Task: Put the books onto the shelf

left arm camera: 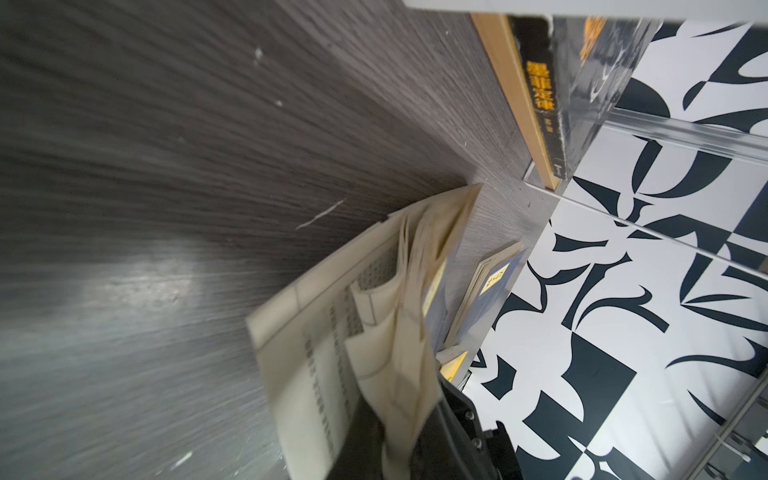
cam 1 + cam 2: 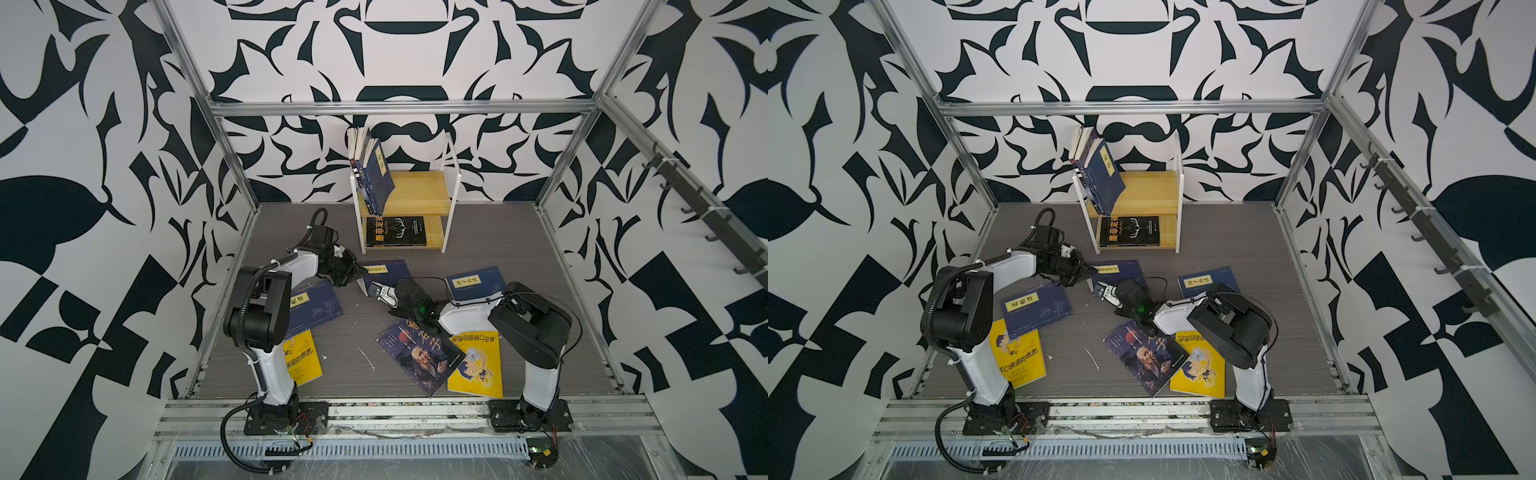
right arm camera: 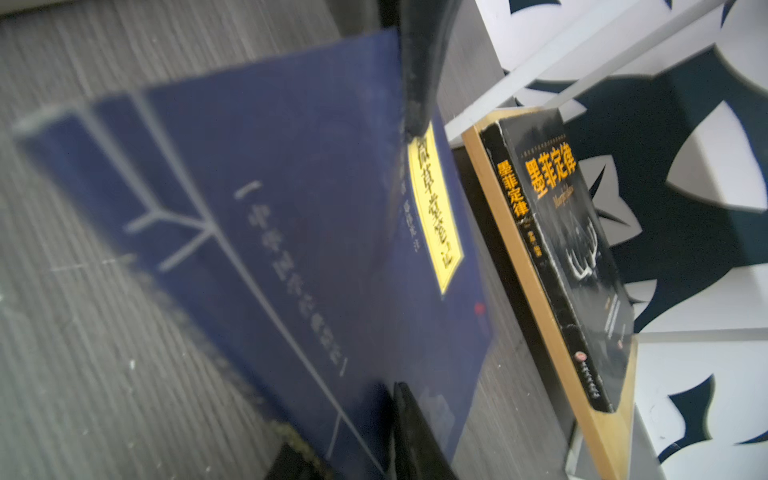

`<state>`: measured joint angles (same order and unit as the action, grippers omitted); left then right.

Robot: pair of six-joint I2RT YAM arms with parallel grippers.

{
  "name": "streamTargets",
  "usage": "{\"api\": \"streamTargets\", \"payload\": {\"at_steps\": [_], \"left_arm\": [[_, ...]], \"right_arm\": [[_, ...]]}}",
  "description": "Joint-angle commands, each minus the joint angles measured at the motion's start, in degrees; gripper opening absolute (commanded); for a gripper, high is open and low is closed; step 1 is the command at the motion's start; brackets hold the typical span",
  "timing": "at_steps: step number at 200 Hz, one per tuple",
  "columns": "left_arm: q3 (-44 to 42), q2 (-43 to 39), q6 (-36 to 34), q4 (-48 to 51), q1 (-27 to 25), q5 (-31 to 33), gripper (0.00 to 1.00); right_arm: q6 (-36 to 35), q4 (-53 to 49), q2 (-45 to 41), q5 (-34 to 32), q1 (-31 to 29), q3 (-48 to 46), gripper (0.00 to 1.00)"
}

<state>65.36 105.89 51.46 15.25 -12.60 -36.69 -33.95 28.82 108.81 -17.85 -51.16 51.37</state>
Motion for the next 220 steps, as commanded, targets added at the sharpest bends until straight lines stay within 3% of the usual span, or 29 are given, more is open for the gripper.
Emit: {"api": "streamTargets", "payload": {"at_steps": [1, 27, 55, 87, 172, 220], "left_arm": [[0.3, -2.0, 0.3, 0.4, -0.2, -0.8, 0.00], [0.1, -3.1, -0.6, 0.7, -0.2, 0.0, 0.22], [0.5, -4.9, -2.2, 0.9, 0.2, 0.2, 0.31], [2.1, -6.9, -4.9, 2.6, 1.9, 0.9, 0.54], [5.8, -9.3, -12.0, 5.7, 11.9, 2.9, 0.68], [6.2, -11.3, -17.3, 7.1, 13.4, 3.7, 0.79]], "right_arm": [[1.3, 2.4, -1.3, -0.3, 0.0, 2.6, 0.02], [1.7, 2.5, -2.8, -0.7, 0.4, 1.6, 0.00], [2.0, 1.8, -5.0, -0.9, 0.9, 0.3, 0.00], [4.0, -0.1, -8.1, -0.4, 1.2, -0.9, 0.00], [11.0, -5.6, -17.1, 5.3, 4.2, -1.3, 0.00], [21.0, -6.8, -21.9, 13.1, 6.1, 1.1, 0.00]]}}
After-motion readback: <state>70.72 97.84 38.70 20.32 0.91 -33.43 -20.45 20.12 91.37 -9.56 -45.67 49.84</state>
